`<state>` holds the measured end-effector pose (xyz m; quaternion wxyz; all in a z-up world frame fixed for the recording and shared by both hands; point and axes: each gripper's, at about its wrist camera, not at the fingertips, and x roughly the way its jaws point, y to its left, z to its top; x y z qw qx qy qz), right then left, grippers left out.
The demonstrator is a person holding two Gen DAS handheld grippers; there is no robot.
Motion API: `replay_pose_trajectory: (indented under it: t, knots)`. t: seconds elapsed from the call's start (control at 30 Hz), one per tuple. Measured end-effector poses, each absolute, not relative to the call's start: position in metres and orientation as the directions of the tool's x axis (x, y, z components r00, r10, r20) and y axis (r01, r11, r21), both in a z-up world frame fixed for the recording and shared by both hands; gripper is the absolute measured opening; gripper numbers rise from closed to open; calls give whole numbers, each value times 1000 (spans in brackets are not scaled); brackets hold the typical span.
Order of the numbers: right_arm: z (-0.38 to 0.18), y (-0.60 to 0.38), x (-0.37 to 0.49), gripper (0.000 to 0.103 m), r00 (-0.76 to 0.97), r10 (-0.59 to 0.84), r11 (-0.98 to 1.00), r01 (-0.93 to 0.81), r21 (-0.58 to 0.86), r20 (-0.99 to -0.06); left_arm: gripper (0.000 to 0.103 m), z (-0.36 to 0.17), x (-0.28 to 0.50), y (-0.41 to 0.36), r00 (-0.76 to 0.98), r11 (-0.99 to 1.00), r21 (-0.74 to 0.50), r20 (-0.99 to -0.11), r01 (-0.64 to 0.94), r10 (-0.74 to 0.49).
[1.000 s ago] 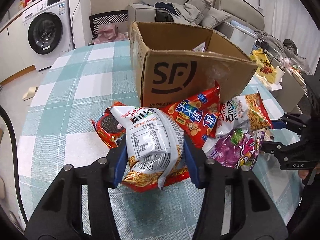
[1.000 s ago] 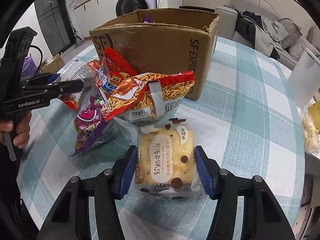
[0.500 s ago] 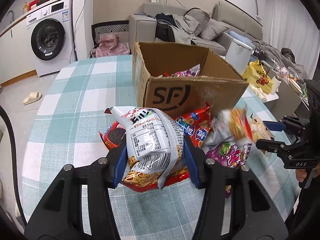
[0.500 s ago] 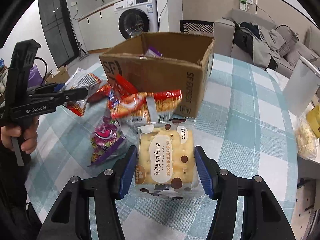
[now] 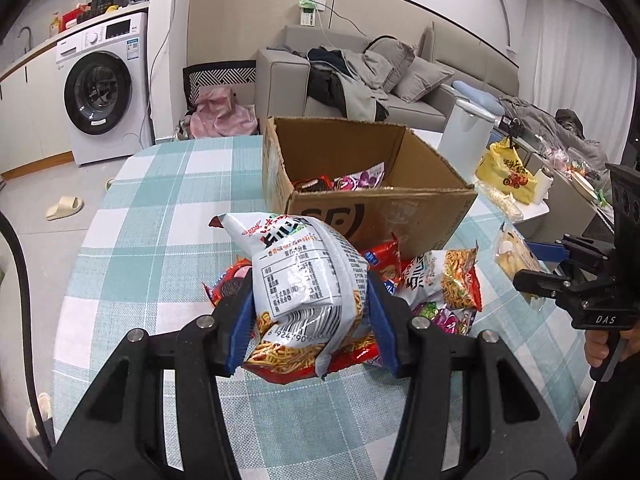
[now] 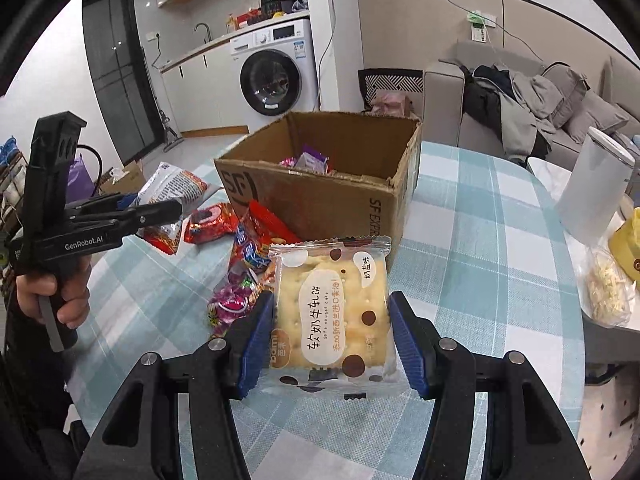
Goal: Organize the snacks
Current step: 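Lift the cake package with the right gripper while the left carries the noodle bag over the box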
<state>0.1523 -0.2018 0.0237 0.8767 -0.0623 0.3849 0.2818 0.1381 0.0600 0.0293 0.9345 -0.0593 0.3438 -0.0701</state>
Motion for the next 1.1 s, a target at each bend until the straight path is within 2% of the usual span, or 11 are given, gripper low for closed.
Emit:
replay_pose_trajectory:
  t: [0.67, 1.1]
  knots:
    - [47, -208, 150, 58, 615, 517, 837, -510, 200, -595, 48, 61, 124, 61, 808, 981, -175, -564, 84, -170]
    - [48, -199, 172, 58, 652, 496, 861, -453, 230, -573, 48, 80, 150, 45, 828, 982, -165, -534, 97, -172]
